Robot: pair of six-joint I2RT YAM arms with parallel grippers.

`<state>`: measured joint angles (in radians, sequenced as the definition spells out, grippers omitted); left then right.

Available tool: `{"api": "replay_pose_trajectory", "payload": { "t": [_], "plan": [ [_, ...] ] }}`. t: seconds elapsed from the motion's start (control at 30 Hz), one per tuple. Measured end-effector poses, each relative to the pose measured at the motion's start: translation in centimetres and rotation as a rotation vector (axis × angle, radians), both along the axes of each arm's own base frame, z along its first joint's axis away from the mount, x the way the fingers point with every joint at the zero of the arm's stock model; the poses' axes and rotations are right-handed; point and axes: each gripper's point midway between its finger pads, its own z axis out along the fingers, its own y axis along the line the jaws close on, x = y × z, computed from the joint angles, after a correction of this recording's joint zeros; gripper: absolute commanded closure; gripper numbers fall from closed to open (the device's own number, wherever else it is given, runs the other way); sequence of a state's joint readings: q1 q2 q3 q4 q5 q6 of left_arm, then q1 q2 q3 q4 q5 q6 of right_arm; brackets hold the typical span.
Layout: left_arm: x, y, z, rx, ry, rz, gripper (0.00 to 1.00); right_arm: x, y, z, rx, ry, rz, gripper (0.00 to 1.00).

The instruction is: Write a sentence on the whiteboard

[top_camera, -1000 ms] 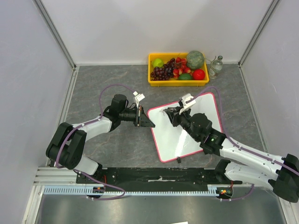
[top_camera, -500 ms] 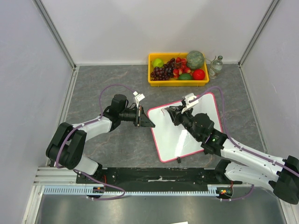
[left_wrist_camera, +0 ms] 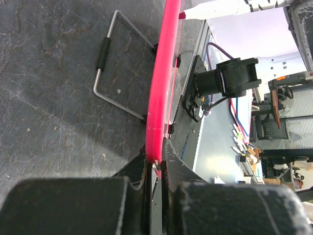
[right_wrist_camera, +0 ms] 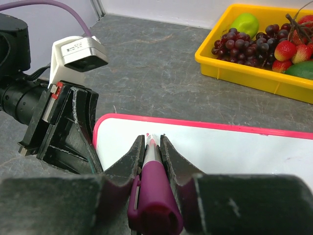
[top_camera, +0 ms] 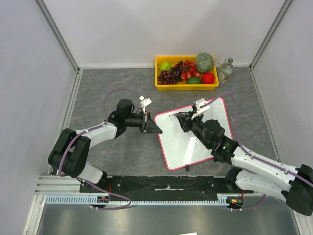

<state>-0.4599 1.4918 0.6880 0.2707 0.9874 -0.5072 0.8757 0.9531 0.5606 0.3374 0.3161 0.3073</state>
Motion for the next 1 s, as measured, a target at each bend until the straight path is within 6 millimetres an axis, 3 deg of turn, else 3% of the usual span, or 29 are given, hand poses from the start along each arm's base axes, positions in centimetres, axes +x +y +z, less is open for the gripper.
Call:
{"api": "replay_pose_trajectory", "payload": {
  "t": [0.6,1.0],
  "plan": [
    [0.0,0.0,0.0,0.000,0.000,0.000,0.98,-0.4,-2.3,-0.6,0.016,0.009,-0.044,1.00],
    [0.0,0.0,-0.1,0.002,0.004,0.001,0.98,-1.3,-1.9,-1.4,0.015,0.034,0.012,1.00]
  ]
}}
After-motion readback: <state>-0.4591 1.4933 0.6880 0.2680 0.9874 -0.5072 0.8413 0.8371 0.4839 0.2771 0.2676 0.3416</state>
